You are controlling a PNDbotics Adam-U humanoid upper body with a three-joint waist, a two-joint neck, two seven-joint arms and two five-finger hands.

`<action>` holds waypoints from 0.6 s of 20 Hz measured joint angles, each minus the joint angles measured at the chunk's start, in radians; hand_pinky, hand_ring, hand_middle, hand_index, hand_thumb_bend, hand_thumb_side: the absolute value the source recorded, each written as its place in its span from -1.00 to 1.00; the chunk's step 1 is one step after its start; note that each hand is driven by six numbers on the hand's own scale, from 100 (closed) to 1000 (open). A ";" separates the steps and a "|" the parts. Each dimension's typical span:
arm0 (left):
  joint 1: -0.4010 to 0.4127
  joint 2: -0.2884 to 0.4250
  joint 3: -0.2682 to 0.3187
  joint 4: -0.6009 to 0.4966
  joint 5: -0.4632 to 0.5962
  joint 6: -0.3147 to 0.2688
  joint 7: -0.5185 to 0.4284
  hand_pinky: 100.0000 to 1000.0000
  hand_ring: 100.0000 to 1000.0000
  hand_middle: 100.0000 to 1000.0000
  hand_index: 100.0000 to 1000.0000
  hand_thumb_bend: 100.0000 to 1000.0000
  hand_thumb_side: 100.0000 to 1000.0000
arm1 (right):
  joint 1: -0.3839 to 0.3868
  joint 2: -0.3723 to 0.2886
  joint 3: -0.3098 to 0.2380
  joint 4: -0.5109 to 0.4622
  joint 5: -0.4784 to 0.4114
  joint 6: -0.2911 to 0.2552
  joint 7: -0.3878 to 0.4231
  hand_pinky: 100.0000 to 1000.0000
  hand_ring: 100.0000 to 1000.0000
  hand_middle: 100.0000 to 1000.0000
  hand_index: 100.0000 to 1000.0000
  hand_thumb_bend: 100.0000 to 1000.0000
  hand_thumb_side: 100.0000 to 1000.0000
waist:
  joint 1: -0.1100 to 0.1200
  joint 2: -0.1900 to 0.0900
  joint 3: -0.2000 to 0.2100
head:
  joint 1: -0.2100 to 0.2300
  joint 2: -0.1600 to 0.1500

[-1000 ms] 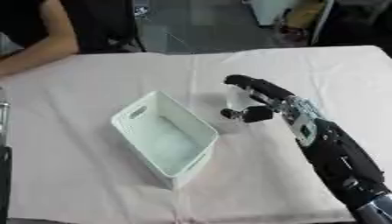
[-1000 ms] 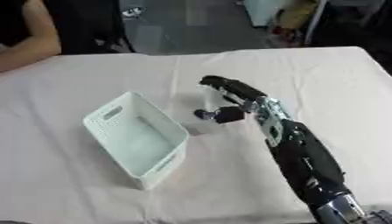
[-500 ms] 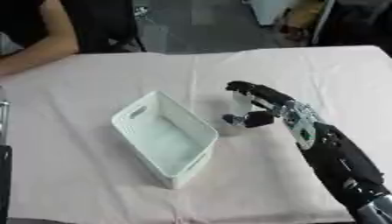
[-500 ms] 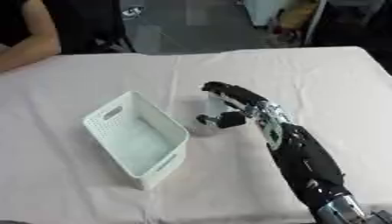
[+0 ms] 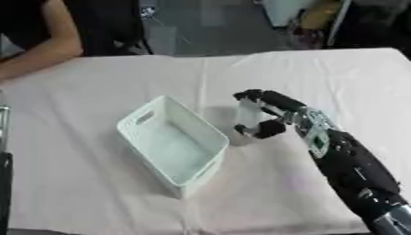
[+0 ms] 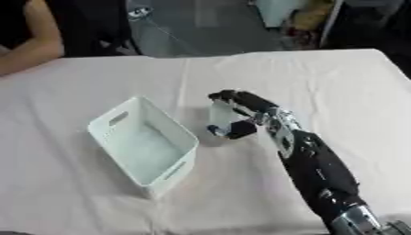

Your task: Pick up objects on the table and place them in the box.

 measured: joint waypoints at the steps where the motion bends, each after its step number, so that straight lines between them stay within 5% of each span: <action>1: 0.000 0.000 0.000 0.000 0.000 0.000 0.000 0.01 0.11 0.24 0.52 -0.89 0.34 | 0.000 0.000 0.000 -0.001 0.000 0.001 0.001 -0.92 -0.50 -0.16 -0.16 -1.00 -0.98 | 0.000 0.000 0.000 | 0.000 0.000; 2: 0.000 0.000 0.000 0.000 0.000 0.000 0.000 0.01 0.11 0.24 0.52 -0.89 0.34 | 0.001 0.000 0.001 -0.001 -0.001 0.003 0.001 -0.91 -0.49 -0.13 -0.14 -1.00 -0.96 | 0.000 0.000 0.000 | 0.000 0.000; 3: 0.000 0.000 0.000 0.000 0.000 0.000 0.000 0.01 0.11 0.24 0.52 -0.89 0.34 | 0.002 0.000 0.002 -0.002 -0.003 0.007 -0.001 -1.00 -0.59 -0.37 -0.36 -1.00 -1.00 | 0.000 0.000 0.000 | 0.000 0.000; 5: 0.000 0.000 0.000 0.000 0.000 0.000 0.000 0.01 0.11 0.24 0.52 -0.89 0.34 | 0.004 0.000 0.003 -0.004 -0.009 0.013 -0.002 -1.00 -0.64 -0.48 -0.47 -1.00 -1.00 | 0.000 -0.001 0.000 | 0.000 0.000; 12: 0.000 0.000 0.000 0.000 0.000 0.000 0.000 0.01 0.11 0.24 0.52 -0.90 0.34 | 0.004 0.000 0.003 -0.005 -0.018 0.020 0.003 -1.00 -0.75 -0.60 -0.56 -1.00 -1.00 | 0.000 -0.001 0.000 | 0.000 0.000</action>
